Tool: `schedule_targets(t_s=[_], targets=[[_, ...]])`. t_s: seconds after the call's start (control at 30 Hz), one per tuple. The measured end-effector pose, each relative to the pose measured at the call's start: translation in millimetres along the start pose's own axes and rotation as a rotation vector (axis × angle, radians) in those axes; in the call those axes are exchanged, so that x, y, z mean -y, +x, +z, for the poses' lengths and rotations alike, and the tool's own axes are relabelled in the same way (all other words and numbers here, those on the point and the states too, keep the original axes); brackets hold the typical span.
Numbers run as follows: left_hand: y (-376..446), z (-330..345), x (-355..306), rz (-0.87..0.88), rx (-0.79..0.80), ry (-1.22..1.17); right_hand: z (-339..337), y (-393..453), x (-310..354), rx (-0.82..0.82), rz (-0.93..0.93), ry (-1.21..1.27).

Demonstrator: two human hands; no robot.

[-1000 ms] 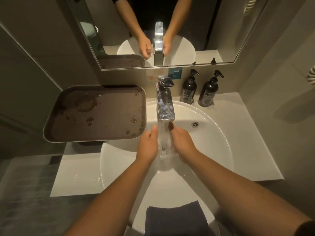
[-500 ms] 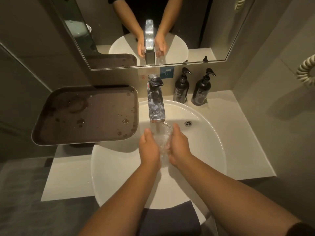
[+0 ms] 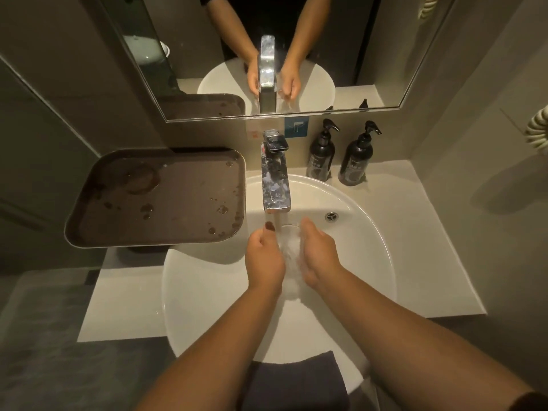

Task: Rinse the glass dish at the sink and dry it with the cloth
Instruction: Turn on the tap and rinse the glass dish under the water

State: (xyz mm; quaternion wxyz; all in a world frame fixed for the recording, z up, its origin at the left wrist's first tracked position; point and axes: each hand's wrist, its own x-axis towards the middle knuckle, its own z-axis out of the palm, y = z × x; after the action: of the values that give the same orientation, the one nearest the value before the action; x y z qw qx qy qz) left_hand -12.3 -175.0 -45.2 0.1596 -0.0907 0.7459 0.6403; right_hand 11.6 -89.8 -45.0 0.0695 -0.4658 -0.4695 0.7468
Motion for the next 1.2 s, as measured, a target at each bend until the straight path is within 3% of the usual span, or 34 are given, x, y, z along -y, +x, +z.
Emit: schedule_targets(t_s=[0.17,0.23,0.43,0.5,0.57,0.63,0.73,0.8,0.87,1.0,1.2], targets=[[19,-13,-23,-0.089,0.116,0.235,-2,-3,14,0.080,-0.363,-0.642],[18,-10,-24,-0.116,0.130,0.157,0,-3,22,0.079,-0.414,-0.642],[-8,-3,-4,-0.242,0.312,-0.497,3,4,21,0.019,-0.089,-0.243],[-7,-8,-5,-0.297,0.268,-0.574,-2,6,26,0.105,-0.002,-0.276],[-6,-13,-5,-0.328,0.224,-0.579,-7,4,40,0.200,0.020,-0.476],[-6,-19,-3,-0.332,0.202,-0.601,-9,6,64,0.182,-0.173,-0.720],[-6,-28,-2,-0.334,0.201,-0.583,-5,-4,114,0.025,-0.757,-0.926],[-5,-33,-3,-0.349,0.211,-0.566,4,-17,147,0.109,-1.151,-1.085],[-4,-35,-4,-0.353,0.219,-0.540,15,-22,165,0.212,-1.376,-1.364],[-5,-37,-10,-0.325,0.251,-0.518,32,-18,167,0.365,-1.458,-1.676],[-4,-39,-13,-0.295,0.247,-0.485,26,-22,142,0.350,-1.435,-1.510]])
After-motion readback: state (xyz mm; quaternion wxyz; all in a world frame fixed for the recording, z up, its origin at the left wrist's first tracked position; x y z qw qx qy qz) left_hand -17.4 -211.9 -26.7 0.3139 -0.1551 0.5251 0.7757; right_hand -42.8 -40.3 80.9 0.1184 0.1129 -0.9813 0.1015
